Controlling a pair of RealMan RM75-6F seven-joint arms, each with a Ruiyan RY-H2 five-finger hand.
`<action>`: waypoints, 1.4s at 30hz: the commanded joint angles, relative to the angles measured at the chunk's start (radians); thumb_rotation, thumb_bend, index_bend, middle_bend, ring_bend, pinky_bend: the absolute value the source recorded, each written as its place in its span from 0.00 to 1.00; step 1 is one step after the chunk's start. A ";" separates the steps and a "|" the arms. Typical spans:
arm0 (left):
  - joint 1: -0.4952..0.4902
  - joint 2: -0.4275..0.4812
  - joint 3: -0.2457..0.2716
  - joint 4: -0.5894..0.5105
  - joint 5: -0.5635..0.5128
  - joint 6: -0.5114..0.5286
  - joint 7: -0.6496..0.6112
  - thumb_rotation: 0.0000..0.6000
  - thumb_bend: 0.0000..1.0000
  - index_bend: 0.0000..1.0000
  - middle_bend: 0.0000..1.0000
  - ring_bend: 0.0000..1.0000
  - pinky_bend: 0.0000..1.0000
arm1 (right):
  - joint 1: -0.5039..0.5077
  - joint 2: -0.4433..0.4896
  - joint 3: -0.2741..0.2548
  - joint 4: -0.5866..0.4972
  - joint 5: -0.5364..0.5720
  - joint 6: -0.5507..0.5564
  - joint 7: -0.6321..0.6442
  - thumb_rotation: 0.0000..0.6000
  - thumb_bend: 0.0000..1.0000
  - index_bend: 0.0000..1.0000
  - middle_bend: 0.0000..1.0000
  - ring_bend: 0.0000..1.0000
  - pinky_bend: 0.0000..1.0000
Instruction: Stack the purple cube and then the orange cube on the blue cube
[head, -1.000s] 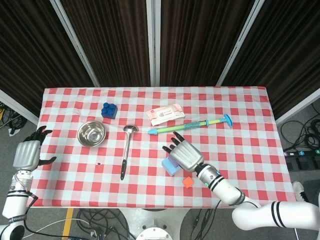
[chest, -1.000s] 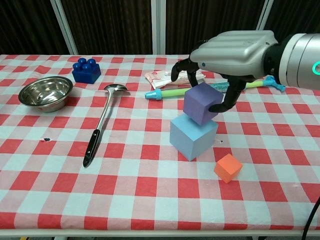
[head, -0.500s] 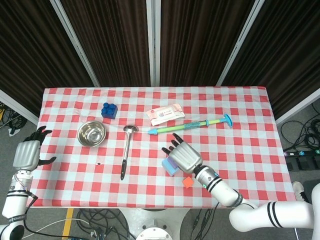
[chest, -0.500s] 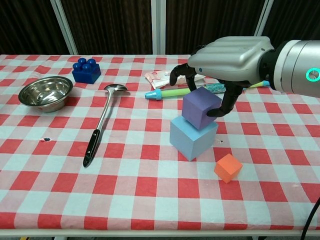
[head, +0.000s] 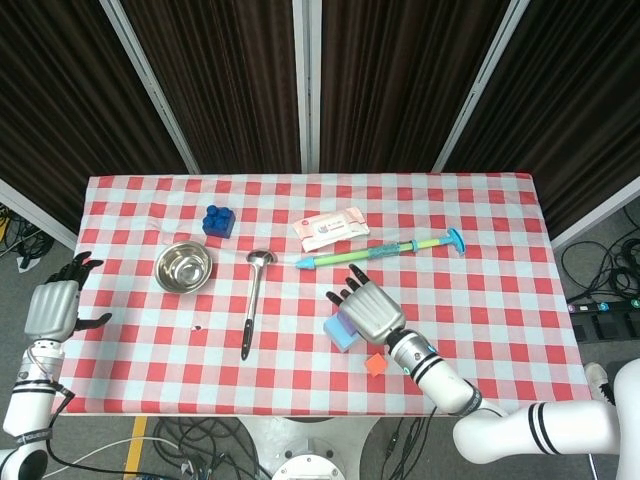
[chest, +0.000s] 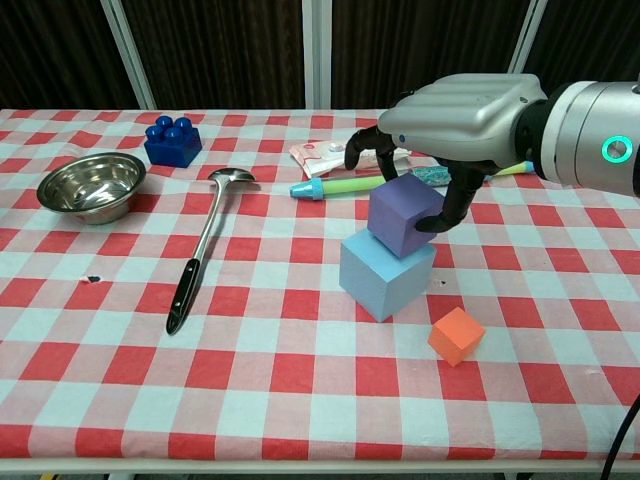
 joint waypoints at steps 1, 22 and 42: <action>0.000 0.000 0.000 0.001 0.000 0.000 -0.001 1.00 0.05 0.26 0.20 0.22 0.30 | 0.008 -0.001 -0.002 -0.005 0.015 0.003 -0.006 1.00 0.20 0.17 0.46 0.18 0.03; 0.002 0.004 -0.003 0.000 -0.002 0.000 -0.013 1.00 0.05 0.26 0.20 0.22 0.30 | 0.046 -0.018 -0.025 0.002 0.042 -0.001 0.002 1.00 0.19 0.17 0.47 0.18 0.03; 0.003 0.006 -0.003 0.000 -0.003 0.000 -0.015 1.00 0.05 0.26 0.20 0.22 0.30 | 0.069 0.021 -0.034 -0.019 0.046 -0.020 0.046 1.00 0.03 0.09 0.24 0.07 0.00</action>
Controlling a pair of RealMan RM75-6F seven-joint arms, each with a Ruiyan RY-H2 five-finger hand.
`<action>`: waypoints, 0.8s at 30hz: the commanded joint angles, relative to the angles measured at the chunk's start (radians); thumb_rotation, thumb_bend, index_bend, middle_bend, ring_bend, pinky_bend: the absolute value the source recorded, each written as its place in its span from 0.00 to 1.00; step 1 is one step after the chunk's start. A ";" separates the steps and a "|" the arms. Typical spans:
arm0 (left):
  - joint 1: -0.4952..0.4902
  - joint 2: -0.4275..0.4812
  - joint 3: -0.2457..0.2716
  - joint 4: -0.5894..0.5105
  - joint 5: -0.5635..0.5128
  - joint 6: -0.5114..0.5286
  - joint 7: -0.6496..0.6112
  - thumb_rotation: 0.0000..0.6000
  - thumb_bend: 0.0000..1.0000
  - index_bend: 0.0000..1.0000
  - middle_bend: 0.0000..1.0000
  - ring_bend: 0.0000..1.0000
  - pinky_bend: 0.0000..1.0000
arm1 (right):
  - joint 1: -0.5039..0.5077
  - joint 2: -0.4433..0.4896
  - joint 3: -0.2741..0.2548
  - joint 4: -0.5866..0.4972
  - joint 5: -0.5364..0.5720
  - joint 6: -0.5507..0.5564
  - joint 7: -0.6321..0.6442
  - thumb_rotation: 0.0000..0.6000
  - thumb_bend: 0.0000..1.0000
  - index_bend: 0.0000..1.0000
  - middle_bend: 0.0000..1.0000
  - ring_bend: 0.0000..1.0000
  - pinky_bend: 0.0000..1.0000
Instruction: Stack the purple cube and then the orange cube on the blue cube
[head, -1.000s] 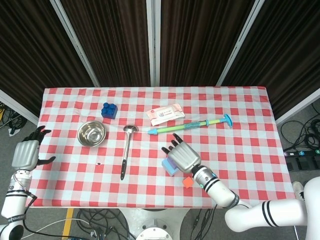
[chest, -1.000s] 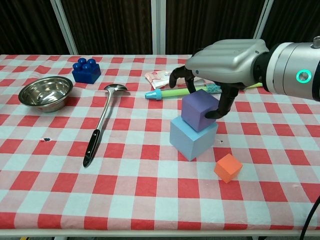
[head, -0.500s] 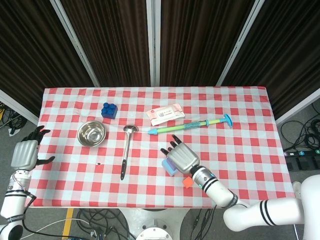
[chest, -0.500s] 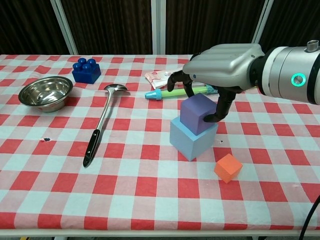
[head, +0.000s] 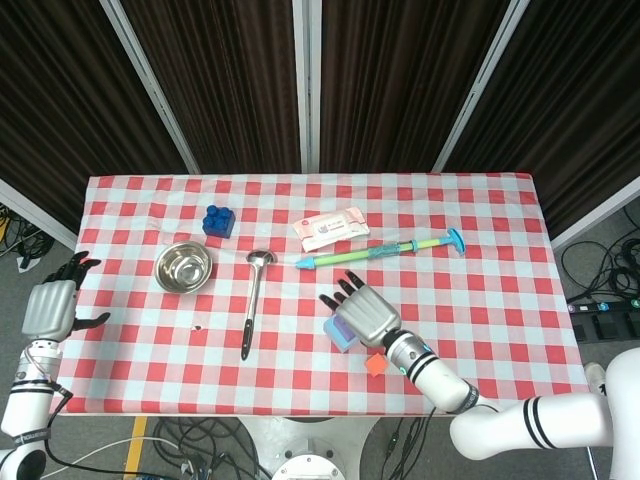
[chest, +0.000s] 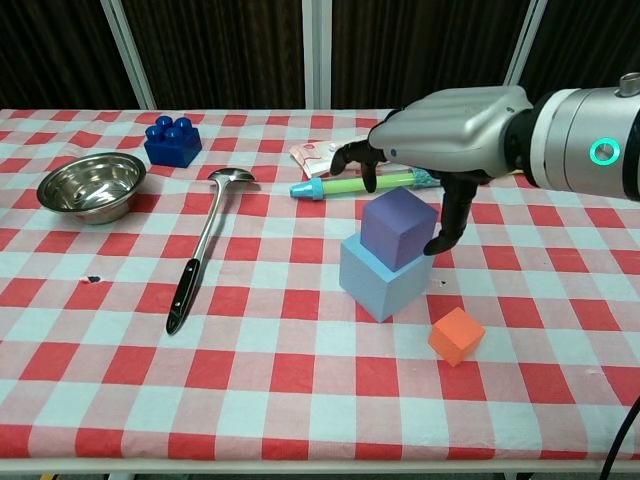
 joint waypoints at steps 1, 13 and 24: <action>0.000 0.001 0.000 0.000 0.000 0.000 -0.002 1.00 0.05 0.26 0.20 0.22 0.30 | -0.004 0.018 0.006 -0.026 -0.023 0.022 0.007 1.00 0.03 0.09 0.24 0.07 0.00; 0.000 0.001 -0.002 0.003 -0.008 -0.006 -0.001 1.00 0.05 0.27 0.20 0.22 0.30 | -0.219 0.158 -0.114 -0.213 -0.362 0.349 -0.018 1.00 0.04 0.08 0.28 0.08 0.00; -0.003 -0.009 0.001 0.006 -0.008 -0.006 0.017 1.00 0.05 0.27 0.20 0.22 0.30 | -0.353 0.159 -0.257 -0.187 -0.432 0.274 0.049 1.00 0.07 0.18 0.38 0.16 0.06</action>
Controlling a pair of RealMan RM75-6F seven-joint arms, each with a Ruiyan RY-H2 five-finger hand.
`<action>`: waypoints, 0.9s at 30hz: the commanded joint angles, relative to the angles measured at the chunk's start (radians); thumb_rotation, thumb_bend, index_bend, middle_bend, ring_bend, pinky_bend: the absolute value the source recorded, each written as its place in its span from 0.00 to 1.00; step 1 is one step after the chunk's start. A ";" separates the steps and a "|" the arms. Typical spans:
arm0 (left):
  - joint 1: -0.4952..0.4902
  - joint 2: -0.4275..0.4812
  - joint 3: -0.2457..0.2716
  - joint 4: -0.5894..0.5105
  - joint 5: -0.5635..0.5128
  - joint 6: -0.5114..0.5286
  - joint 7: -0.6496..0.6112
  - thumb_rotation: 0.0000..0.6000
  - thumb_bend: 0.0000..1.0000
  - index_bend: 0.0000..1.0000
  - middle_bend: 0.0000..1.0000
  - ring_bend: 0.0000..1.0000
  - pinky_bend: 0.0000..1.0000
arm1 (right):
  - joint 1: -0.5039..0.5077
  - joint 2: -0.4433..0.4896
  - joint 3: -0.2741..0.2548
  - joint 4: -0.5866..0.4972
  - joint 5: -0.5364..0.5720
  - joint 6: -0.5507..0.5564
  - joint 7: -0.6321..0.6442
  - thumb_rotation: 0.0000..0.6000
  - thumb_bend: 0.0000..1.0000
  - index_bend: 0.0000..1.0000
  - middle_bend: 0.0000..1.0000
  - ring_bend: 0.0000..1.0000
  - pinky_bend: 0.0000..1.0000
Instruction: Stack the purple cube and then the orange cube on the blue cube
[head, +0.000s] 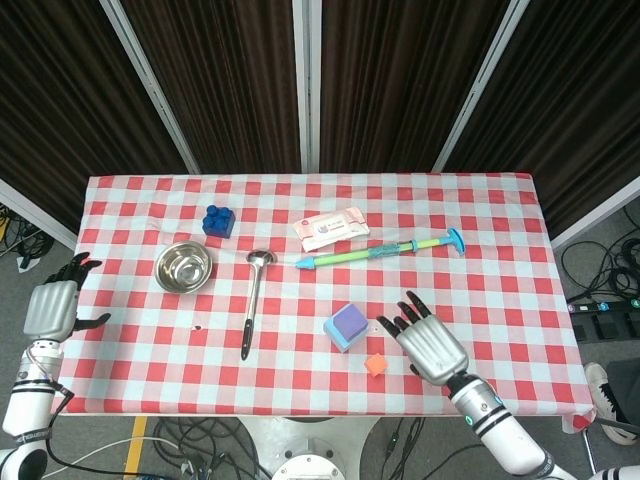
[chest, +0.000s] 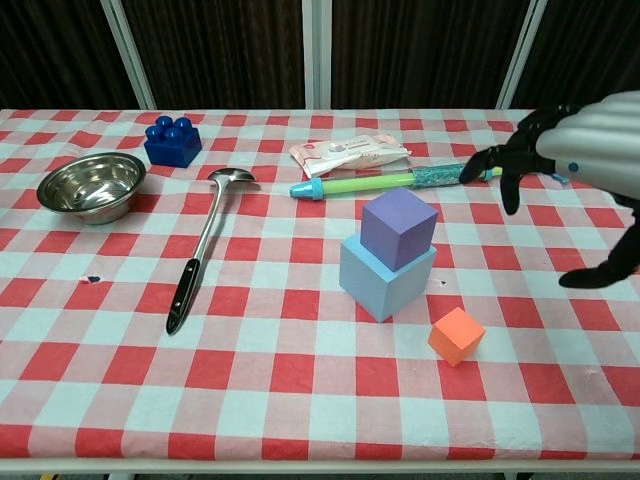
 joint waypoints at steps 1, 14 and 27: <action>-0.001 -0.001 -0.001 0.000 -0.002 -0.002 0.002 1.00 0.05 0.27 0.20 0.22 0.30 | -0.043 -0.019 -0.032 0.020 -0.053 -0.018 0.004 1.00 0.08 0.20 0.39 0.18 0.09; 0.004 0.006 -0.003 -0.008 0.004 0.010 -0.012 1.00 0.05 0.27 0.20 0.22 0.30 | -0.097 -0.152 -0.003 0.163 -0.077 -0.075 -0.060 1.00 0.10 0.26 0.40 0.19 0.13; 0.006 0.011 -0.003 -0.010 0.006 0.009 -0.024 1.00 0.05 0.27 0.20 0.22 0.30 | -0.104 -0.210 0.042 0.246 -0.082 -0.146 -0.050 1.00 0.11 0.27 0.39 0.19 0.11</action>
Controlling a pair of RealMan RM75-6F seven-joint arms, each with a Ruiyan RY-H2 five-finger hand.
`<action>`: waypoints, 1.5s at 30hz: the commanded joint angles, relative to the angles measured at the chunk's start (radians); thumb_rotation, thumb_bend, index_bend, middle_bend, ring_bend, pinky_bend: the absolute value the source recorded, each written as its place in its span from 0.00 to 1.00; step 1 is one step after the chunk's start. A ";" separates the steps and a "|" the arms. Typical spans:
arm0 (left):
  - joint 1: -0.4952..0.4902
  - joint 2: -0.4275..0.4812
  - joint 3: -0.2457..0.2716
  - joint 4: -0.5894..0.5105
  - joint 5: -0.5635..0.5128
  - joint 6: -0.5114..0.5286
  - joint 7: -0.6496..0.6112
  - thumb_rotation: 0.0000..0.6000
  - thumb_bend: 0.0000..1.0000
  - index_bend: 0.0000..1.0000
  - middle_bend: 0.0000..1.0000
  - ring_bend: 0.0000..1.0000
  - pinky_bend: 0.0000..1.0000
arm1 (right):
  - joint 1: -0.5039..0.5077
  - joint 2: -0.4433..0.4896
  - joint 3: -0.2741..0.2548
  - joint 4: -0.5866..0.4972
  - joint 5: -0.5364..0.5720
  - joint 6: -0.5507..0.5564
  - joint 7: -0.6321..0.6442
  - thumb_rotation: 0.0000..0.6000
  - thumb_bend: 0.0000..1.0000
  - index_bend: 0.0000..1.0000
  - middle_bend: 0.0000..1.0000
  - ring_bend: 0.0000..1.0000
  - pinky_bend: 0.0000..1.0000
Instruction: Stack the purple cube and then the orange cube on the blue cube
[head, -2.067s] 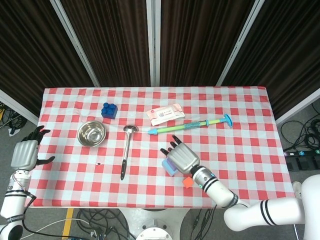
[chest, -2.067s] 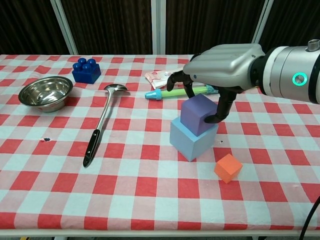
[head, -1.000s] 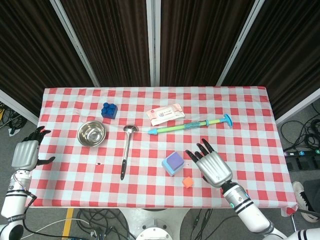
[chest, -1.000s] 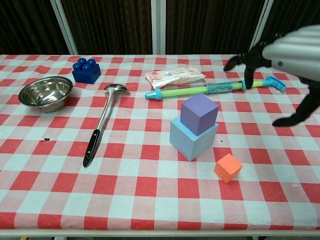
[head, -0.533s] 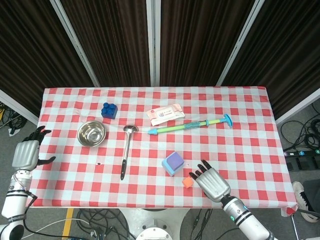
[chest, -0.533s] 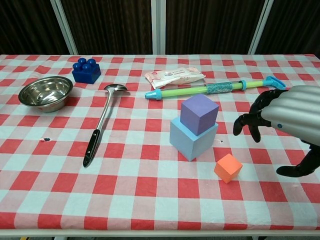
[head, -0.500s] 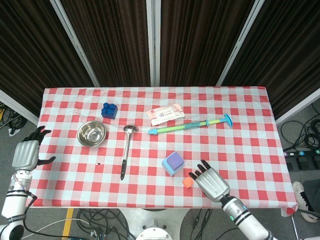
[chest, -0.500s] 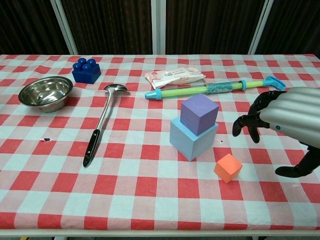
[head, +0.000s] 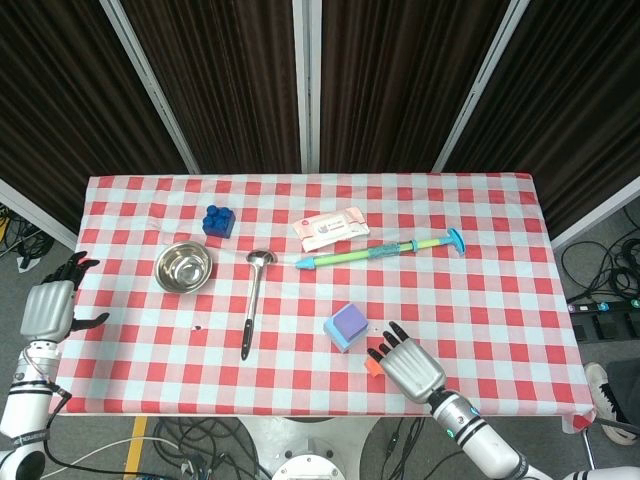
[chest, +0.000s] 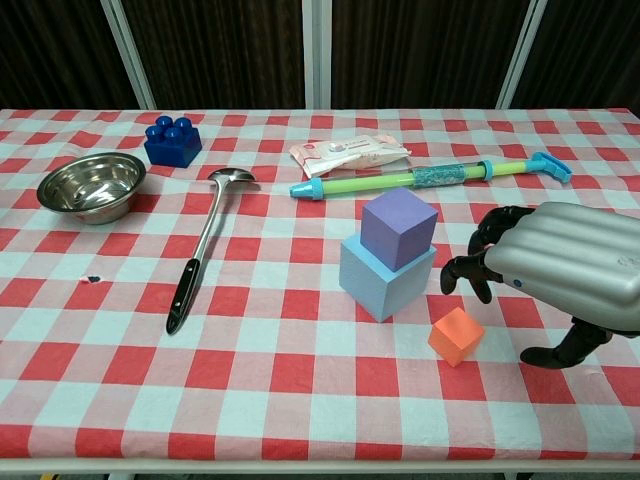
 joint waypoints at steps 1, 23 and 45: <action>-0.001 0.000 -0.002 -0.001 -0.002 -0.001 -0.001 1.00 0.05 0.27 0.20 0.22 0.30 | 0.001 -0.015 0.015 0.021 0.011 -0.021 0.006 1.00 0.11 0.28 0.39 0.19 0.11; 0.000 0.003 -0.003 -0.003 -0.003 -0.002 -0.004 1.00 0.05 0.27 0.20 0.22 0.31 | 0.009 -0.047 0.057 0.079 -0.007 -0.100 0.049 1.00 0.12 0.32 0.34 0.17 0.09; -0.001 -0.001 -0.004 0.007 -0.011 -0.008 -0.006 1.00 0.05 0.27 0.20 0.22 0.31 | 0.027 -0.088 0.096 0.152 -0.004 -0.155 0.104 1.00 0.14 0.36 0.37 0.17 0.09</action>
